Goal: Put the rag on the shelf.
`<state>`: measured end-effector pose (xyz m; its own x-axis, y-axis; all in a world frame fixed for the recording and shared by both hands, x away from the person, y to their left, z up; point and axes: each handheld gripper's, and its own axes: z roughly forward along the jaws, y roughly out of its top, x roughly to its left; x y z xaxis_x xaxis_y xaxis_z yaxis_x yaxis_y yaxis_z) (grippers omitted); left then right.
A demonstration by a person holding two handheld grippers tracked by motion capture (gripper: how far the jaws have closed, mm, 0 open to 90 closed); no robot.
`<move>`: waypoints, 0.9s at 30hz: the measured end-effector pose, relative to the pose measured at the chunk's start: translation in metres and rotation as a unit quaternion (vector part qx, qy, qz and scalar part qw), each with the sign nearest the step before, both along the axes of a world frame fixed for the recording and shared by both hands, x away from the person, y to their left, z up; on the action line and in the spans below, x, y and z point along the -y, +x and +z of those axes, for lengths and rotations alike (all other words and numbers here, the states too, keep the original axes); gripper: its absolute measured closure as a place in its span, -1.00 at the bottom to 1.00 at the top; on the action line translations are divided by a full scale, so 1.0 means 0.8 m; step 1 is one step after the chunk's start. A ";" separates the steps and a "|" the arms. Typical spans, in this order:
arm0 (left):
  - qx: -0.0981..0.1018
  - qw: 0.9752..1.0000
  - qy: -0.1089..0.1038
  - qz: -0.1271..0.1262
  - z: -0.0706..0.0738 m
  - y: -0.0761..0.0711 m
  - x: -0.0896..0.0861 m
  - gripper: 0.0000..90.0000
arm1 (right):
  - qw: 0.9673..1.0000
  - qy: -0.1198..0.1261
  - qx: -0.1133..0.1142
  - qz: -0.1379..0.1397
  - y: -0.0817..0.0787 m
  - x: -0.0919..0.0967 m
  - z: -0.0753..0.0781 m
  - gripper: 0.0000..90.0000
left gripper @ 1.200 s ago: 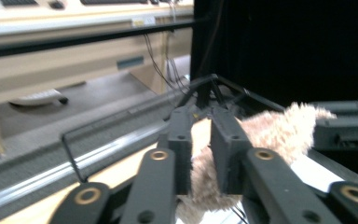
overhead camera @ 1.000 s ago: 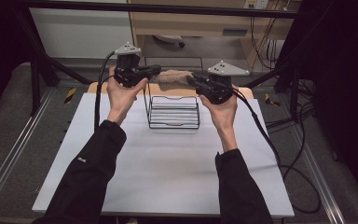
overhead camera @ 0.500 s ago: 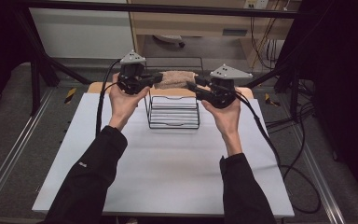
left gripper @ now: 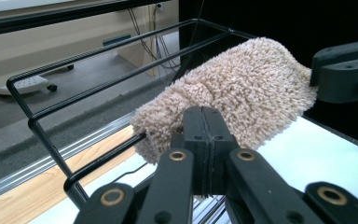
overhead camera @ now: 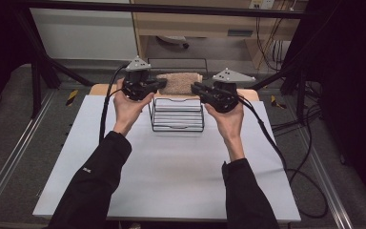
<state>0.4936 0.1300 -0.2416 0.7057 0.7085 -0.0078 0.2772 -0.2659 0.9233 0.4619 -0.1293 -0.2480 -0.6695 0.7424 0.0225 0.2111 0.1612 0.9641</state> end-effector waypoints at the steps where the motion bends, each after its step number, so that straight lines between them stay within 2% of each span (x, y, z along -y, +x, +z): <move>1: 0.000 1.000 0.002 -0.001 -0.001 0.000 -0.001 0.99 | 1.000 -0.002 -0.005 -0.002 0.002 -0.002 -0.002 0.89; 4: 0.001 1.000 0.004 -0.001 -0.007 -0.001 -0.002 0.98 | 1.000 -0.005 -0.017 -0.005 0.007 -0.008 -0.008 0.98; 9: 0.001 1.000 0.006 -0.002 -0.013 -0.002 -0.005 0.98 | 0.999 -0.010 -0.027 -0.014 0.017 -0.013 -0.017 1.00; 20: 0.008 1.000 0.012 0.004 -0.018 0.001 -0.003 0.96 | 0.999 -0.016 -0.022 -0.038 0.029 -0.018 -0.022 0.98; 27: 0.006 1.000 0.011 0.002 -0.019 -0.002 -0.004 0.88 | 0.999 -0.017 -0.018 -0.035 0.027 -0.019 -0.023 0.89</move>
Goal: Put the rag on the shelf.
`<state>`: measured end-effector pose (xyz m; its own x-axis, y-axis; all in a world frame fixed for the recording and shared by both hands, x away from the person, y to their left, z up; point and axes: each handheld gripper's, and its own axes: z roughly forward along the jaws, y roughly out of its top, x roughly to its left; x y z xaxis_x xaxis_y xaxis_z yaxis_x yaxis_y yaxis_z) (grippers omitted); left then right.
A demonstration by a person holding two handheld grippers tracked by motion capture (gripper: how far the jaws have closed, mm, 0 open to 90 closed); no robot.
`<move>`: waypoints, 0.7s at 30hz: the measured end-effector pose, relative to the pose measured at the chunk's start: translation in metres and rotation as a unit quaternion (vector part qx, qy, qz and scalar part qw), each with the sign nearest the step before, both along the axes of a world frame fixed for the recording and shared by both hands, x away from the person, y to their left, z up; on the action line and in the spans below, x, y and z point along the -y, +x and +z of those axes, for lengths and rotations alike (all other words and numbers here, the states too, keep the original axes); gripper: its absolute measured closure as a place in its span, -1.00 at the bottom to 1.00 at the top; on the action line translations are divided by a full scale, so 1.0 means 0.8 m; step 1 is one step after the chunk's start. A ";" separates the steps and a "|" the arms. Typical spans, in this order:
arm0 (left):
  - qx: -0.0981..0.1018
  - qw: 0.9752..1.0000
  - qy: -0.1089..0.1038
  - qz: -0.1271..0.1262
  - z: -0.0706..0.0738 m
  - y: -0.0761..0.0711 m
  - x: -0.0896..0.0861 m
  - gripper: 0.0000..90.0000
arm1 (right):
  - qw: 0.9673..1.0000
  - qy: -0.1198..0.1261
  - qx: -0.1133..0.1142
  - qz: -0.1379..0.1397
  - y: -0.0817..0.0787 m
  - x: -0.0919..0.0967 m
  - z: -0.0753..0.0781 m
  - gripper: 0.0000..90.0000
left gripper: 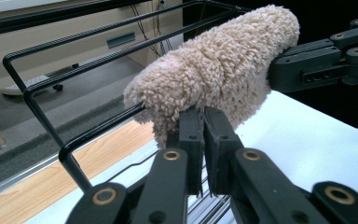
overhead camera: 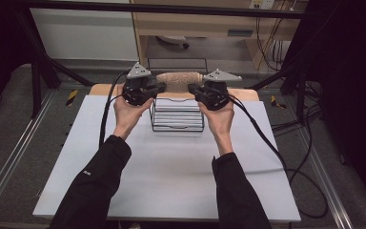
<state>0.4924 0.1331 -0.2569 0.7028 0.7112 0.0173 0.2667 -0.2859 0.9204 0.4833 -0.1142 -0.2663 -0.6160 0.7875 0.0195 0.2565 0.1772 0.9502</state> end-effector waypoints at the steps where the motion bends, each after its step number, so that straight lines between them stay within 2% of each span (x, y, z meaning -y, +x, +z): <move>1: 0.000 1.000 0.000 0.000 0.000 -0.001 -0.001 0.85 | 1.000 0.001 0.002 0.003 -0.002 0.001 0.001 0.86; 5: -0.003 1.000 0.000 -0.001 0.002 -0.006 -0.005 0.70 | 1.000 0.011 0.004 0.012 -0.010 0.005 0.006 0.68; 12: -0.010 1.000 0.015 0.008 0.000 -0.016 -0.017 0.28 | 1.000 0.020 0.000 0.015 -0.022 0.015 0.015 0.23; 21: -0.018 1.000 -0.006 0.013 -0.013 -0.031 -0.043 -0.16 | 1.000 0.020 -0.002 0.018 -0.033 0.027 0.015 -0.29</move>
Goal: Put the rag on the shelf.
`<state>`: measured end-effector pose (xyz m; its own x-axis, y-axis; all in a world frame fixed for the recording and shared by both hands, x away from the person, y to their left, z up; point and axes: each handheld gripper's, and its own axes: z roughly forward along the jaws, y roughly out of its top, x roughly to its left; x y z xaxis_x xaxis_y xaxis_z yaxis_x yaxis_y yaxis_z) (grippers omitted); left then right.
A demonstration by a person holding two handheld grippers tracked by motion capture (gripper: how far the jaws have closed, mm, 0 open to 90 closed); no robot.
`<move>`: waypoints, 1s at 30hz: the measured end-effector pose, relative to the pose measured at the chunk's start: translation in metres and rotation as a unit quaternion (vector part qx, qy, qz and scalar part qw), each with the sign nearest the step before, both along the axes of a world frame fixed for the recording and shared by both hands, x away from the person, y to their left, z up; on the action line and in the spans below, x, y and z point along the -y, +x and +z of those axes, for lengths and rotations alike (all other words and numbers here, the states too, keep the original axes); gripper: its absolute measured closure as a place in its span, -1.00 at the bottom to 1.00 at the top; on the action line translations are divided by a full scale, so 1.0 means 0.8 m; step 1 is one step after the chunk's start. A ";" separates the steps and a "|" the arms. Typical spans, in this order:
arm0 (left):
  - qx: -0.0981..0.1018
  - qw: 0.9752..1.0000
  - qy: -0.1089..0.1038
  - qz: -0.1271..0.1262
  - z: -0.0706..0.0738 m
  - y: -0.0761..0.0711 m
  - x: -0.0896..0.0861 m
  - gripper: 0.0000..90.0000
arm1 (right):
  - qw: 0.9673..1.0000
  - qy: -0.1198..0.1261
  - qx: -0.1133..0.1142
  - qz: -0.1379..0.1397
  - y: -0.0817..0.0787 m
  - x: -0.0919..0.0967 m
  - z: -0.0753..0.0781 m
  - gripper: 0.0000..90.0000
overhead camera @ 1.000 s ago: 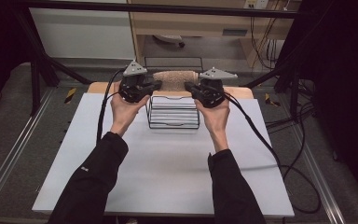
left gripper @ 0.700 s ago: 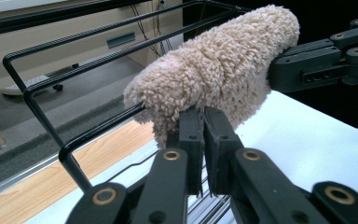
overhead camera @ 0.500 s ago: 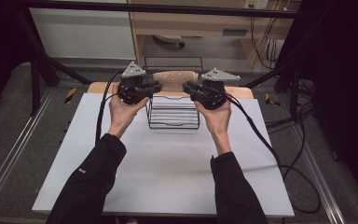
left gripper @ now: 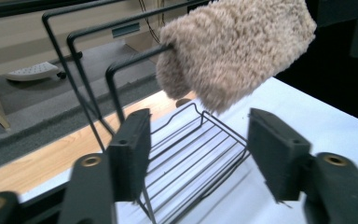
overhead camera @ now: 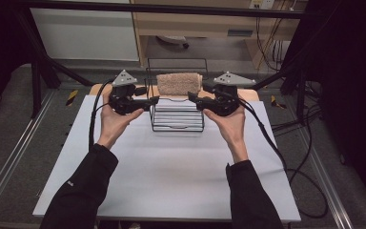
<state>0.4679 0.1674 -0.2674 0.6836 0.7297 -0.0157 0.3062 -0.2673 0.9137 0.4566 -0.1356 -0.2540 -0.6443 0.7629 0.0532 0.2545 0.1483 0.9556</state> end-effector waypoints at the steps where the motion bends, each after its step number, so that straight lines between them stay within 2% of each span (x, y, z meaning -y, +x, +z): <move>1: 0.000 1.000 -0.002 -0.001 -0.002 -0.002 -0.003 -0.18 | 1.000 0.001 -0.001 0.000 -0.001 0.003 0.000 -0.33; 6: -0.004 1.000 -0.005 -0.003 -0.015 -0.015 -0.016 -0.43 | 1.000 -0.002 -0.011 0.002 -0.009 0.014 -0.006 -0.56; 11: -0.006 1.000 0.013 -0.007 -0.030 -0.031 -0.027 -0.57 | 1.000 -0.011 -0.022 0.004 -0.017 0.026 -0.015 -0.75; 13: -0.009 1.000 0.016 -0.011 -0.037 -0.038 -0.031 -0.59 | 1.000 -0.010 -0.029 0.004 -0.021 0.031 -0.020 -0.80; 16: -0.013 0.999 0.033 -0.005 -0.049 -0.050 -0.037 -0.64 | 0.999 -0.006 -0.038 0.009 -0.028 0.038 -0.029 -0.85; 23: -0.025 0.999 0.047 0.004 -0.079 -0.077 -0.053 -0.69 | 0.998 -0.015 -0.063 0.009 -0.042 0.049 -0.058 -0.95; 27: -0.033 0.997 0.063 0.009 -0.098 -0.090 -0.064 -0.70 | 0.997 -0.021 -0.073 0.018 -0.051 0.054 -0.078 -0.97; 30: -0.045 0.997 0.057 0.009 -0.113 -0.099 -0.073 -0.70 | 0.996 -0.023 -0.081 0.023 -0.058 0.057 -0.093 -0.98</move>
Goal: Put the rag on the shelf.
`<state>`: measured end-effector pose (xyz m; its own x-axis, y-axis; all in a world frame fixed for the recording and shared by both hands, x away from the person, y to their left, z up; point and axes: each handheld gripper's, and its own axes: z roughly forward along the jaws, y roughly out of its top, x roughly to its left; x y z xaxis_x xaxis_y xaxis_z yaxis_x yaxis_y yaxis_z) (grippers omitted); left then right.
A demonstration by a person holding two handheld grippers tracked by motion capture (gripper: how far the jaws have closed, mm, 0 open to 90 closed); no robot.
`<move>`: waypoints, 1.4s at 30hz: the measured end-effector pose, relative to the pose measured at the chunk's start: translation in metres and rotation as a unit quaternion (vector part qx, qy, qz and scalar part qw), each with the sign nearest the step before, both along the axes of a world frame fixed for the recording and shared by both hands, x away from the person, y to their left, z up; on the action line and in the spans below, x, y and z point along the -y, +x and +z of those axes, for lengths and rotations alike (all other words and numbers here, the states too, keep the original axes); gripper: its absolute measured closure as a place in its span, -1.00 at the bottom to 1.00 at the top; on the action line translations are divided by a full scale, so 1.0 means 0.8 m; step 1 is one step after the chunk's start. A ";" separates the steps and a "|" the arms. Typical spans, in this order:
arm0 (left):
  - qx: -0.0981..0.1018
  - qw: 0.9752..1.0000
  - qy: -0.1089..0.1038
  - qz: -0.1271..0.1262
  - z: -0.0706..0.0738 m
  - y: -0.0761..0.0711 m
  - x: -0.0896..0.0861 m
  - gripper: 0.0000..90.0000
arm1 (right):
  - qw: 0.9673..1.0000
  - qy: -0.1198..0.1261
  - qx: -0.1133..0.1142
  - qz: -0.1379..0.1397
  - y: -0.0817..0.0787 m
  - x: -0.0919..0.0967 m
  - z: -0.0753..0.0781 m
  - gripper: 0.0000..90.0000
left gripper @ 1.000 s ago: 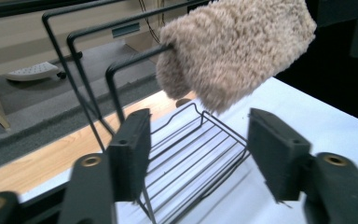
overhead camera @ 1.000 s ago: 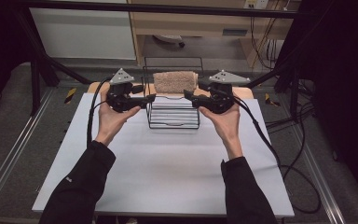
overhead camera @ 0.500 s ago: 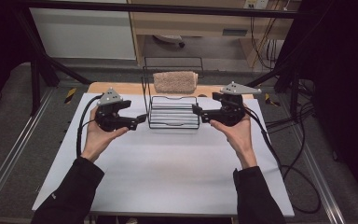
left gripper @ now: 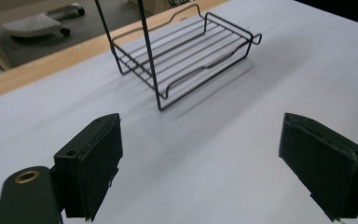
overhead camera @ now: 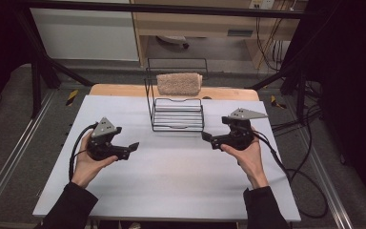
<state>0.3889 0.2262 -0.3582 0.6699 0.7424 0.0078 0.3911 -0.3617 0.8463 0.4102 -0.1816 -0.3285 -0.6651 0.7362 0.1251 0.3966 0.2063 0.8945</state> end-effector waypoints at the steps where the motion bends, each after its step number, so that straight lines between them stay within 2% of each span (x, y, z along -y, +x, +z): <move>1: -0.004 1.000 -0.001 -0.002 -0.005 -0.003 -0.003 -0.70 | 1.000 0.001 -0.003 0.001 -0.002 0.001 -0.006 -0.98; 6: -0.012 1.000 -0.002 -0.001 -0.027 -0.015 -0.015 -0.70 | 1.000 -0.002 -0.021 0.009 -0.012 0.008 -0.034 -0.99; 9: -0.020 1.000 -0.010 0.002 -0.038 -0.021 -0.022 -0.69 | 1.000 -0.002 -0.029 0.012 -0.018 0.013 -0.048 -0.99; 15: -0.034 0.999 -0.010 0.005 -0.061 -0.033 -0.037 -0.69 | 0.999 -0.007 -0.040 0.022 -0.029 0.028 -0.080 -0.99; 20: -0.037 0.999 -0.019 0.011 -0.073 -0.038 -0.047 -0.69 | 0.998 -0.007 -0.059 0.027 -0.039 0.042 -0.108 -0.99; 24: -0.039 0.999 -0.016 0.005 -0.081 -0.043 -0.052 -0.69 | 0.997 -0.016 -0.072 0.029 -0.046 0.055 -0.126 -0.99; 35: -0.035 0.999 -0.001 0.003 -0.094 -0.048 -0.063 -0.70 | 0.996 -0.025 -0.088 0.018 -0.061 0.086 -0.151 -0.99; 42: -0.040 0.999 0.007 0.003 -0.101 -0.049 -0.063 -0.70 | 0.995 -0.025 -0.094 0.017 -0.061 0.088 -0.155 -0.99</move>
